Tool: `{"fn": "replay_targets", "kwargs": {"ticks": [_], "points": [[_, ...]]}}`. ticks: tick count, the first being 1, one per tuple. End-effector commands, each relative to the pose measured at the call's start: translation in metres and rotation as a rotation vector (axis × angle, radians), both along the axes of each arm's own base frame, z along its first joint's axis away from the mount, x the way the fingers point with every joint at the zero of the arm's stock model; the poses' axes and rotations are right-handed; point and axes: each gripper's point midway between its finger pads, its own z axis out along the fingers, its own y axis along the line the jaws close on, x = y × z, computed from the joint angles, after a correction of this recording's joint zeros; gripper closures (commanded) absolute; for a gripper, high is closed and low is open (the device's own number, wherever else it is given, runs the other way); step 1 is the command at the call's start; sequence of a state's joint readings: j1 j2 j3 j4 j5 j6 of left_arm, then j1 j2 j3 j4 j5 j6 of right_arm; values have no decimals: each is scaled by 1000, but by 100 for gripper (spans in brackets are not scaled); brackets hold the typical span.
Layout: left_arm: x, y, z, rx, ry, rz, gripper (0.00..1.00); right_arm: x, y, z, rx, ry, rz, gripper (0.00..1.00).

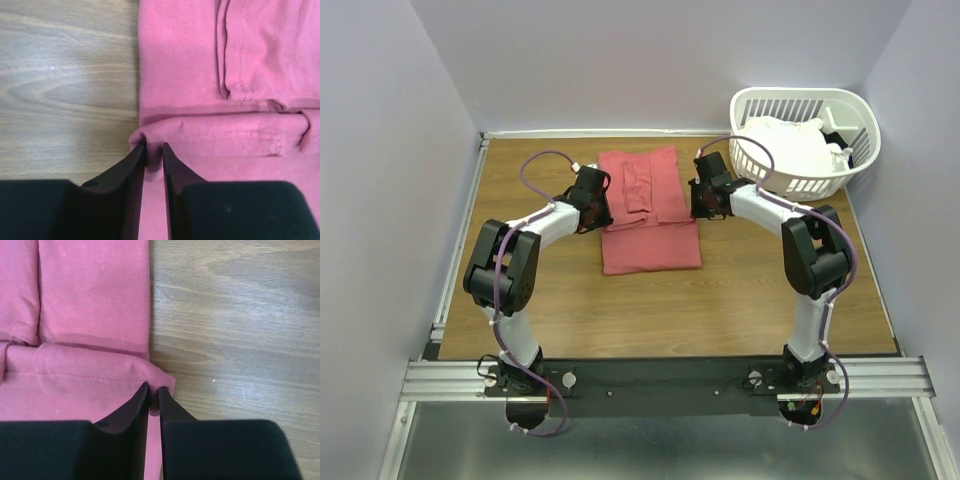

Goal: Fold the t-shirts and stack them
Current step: Fold the tshirt

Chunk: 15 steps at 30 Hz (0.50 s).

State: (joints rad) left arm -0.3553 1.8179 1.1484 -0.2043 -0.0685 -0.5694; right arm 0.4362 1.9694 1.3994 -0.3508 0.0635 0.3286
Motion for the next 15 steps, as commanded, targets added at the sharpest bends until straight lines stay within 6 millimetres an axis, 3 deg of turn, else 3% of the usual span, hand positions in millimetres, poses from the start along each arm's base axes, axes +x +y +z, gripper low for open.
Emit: {"fn": "replay_targets", "kwargs": {"ticks": [1,3,5,9,12,15], "points": [[9,9,13,11,-55,36,54,5,2,9,23,-25,38,71],[9,9,30,-1,-95,34,40,3,6,25,49,-49,52,63],[7,8,43,-12,-119,28,32,-1,9,37,62,-68,56,59],[-10,-1,87,-67,-201,24,31,-14,24,54,79,-97,82,59],[-33,-19,96,-106,-229,-1,42,-25,42,54,101,-87,110,64],[-56,-44,79,-142,-208,-63,65,-39,66,42,134,-49,160,74]]}}
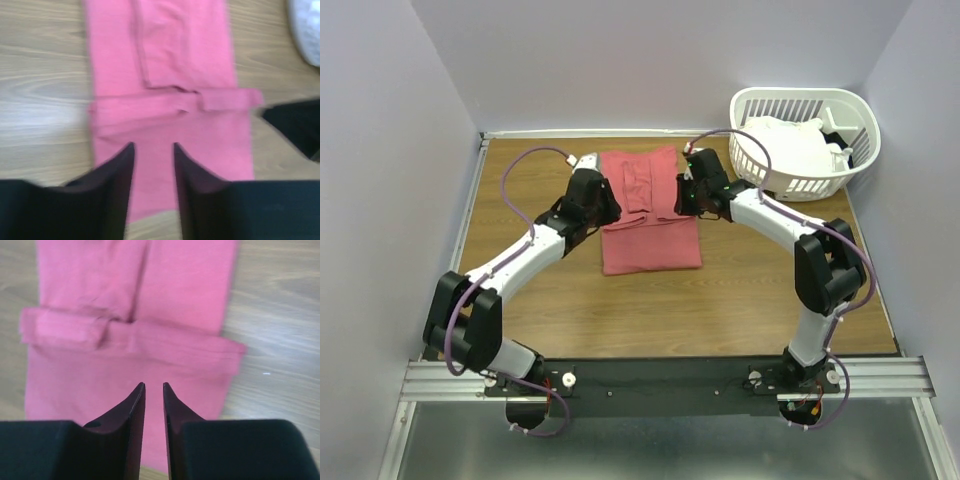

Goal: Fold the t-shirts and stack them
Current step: Fold the tshirt

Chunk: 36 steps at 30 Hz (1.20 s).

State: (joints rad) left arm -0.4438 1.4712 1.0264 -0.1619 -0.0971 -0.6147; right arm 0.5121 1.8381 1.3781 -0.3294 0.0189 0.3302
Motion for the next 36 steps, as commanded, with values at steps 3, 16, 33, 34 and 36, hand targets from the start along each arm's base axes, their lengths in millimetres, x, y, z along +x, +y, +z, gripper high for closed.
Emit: {"fn": "replay_targets", "kwargs": {"ticks": [3,16,33,34,36], "points": [[-44,-43,-57,6,108,-97,76,-30,45,-31,51,78,96,78],[-78,-59,-140,90,298,-186,85,-26,80,-78,87,133,142,88],[-137,-35,-154,102,397,-256,85,65,83,-59,-11,-71,89,84],[-143,-34,-152,97,397,-263,85,70,88,-38,18,-104,96,84],[-151,-33,-150,87,400,-263,85,67,91,-21,49,-118,113,82]]}}
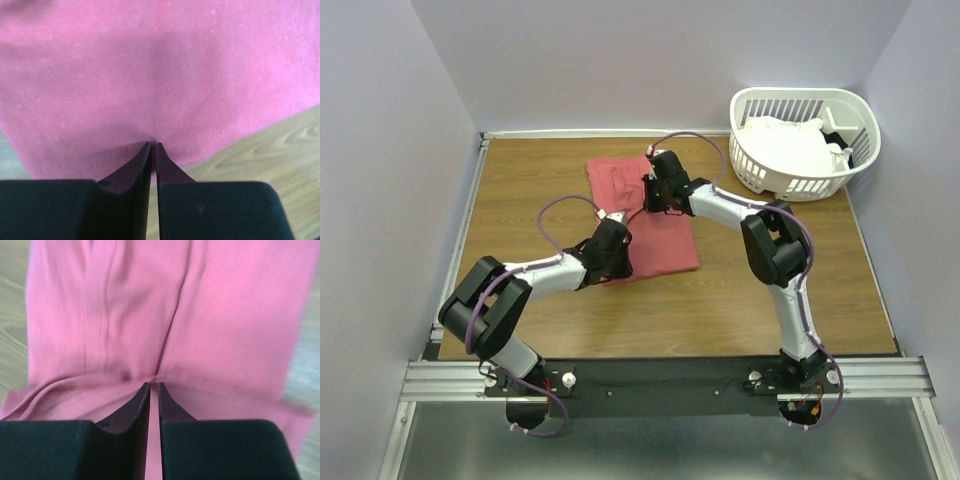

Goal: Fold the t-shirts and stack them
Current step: Fold the tshirt

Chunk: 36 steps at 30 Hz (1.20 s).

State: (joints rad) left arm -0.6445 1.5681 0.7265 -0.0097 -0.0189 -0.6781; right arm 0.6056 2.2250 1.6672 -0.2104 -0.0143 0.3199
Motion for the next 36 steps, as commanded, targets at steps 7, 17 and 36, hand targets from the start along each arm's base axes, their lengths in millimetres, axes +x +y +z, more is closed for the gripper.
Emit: {"fn": "replay_targets", "kwargs": {"ticks": [7,17,36], "points": [[-78,29,0,-19,115,-37,84,-33,-11,74,122,-47,49,78],[6,70,55,-128,-122,220,80,-85,-46,63,381,95,76,76],[68,96,51,-65,-109,323,70,-147,-50,38,500,275,189,76]]}}
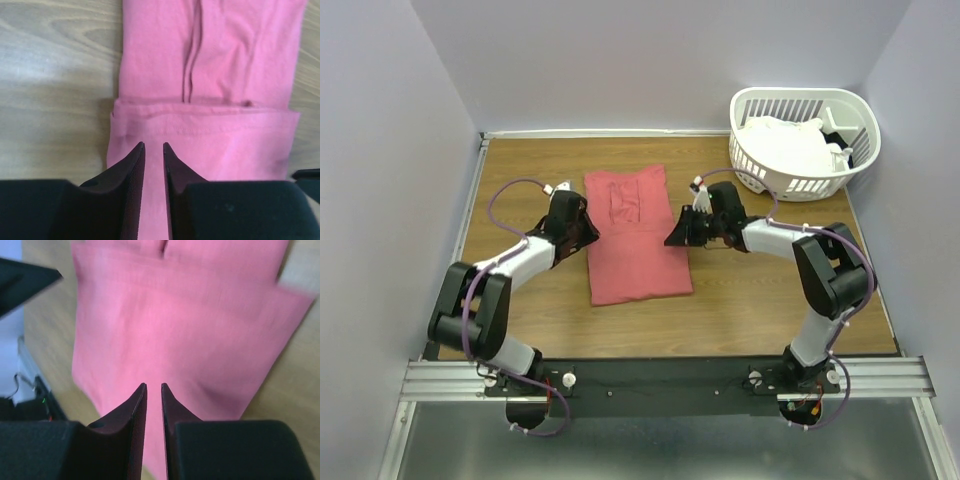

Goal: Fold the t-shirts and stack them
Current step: Fold the tshirt

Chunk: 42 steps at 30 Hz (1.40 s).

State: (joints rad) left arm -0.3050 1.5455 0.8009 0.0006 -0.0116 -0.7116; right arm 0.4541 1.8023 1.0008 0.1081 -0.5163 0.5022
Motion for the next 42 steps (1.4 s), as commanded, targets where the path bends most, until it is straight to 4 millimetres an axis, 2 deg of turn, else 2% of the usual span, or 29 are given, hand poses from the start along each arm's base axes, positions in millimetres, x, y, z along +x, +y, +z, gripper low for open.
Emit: {"fn": "replay_targets", "kwargs": {"ticks": [1,2,3,4,5,6,7,9,12,13,16,20,25,29,31,32,33,34,35,36,37,38,39,40,42], "points": [[-43,-5,10,13,-1,-66,70,-48,-1,3,94,88,90,76],[-56,-14,15,-21,-1,-104,70,-59,-1,9,125,92,115,75],[-68,-18,13,-33,18,-123,70,-67,-1,9,141,107,127,74],[-79,-21,8,-40,36,-141,70,-83,-4,1,155,162,136,74],[-102,-26,-4,-47,82,-181,71,-91,-2,9,203,160,174,74],[-111,-30,-6,-68,96,-186,72,-97,-2,8,217,170,178,74],[-126,-35,-9,-81,105,-216,73,-105,-5,1,227,189,167,74],[-140,-40,-15,-108,139,-232,74,-112,-10,-14,206,216,153,73],[-155,-31,-35,-88,211,-198,78,-120,-23,-43,179,294,109,73],[-158,-32,-43,-93,228,-202,80,-115,-31,-54,182,324,64,74],[-161,-34,-49,-111,256,-192,83,-120,-55,-83,172,445,-46,75],[-160,-34,-49,-113,257,-180,86,-135,-75,-99,158,523,-118,76],[-160,-33,-45,-110,254,-180,88,-145,-84,-98,122,541,-147,76],[-161,-33,-39,-64,252,-187,87,-152,-88,-90,83,528,-136,74],[-159,-35,-25,-46,221,-187,80,-145,-86,-70,78,451,-124,70],[-158,-35,-15,-34,218,-181,71,-144,-87,-67,14,432,-127,64],[-161,-34,-6,-22,214,-179,68,-137,-86,-51,-9,350,-118,61],[-153,-34,7,-12,175,-158,63,-145,-92,-51,-72,381,-128,58],[-153,-33,13,-5,165,-152,61,-145,-88,-44,-111,348,-117,55],[-150,-30,21,9,141,-137,58,-129,-92,-35,-168,287,-159,50],[-150,-28,26,20,135,-129,55,-126,-94,-30,-207,265,-173,47],[-150,-24,33,50,126,-120,48,-124,-100,-23,-291,238,-202,43],[-150,-24,37,63,118,-121,44,-123,-102,-20,-331,226,-215,41],[-152,-22,40,81,122,-117,38,-133,-106,-22,-391,246,-209,39],[-153,-21,42,103,116,-111,33,-130,-115,-23,-481,227,-250,38]]}}
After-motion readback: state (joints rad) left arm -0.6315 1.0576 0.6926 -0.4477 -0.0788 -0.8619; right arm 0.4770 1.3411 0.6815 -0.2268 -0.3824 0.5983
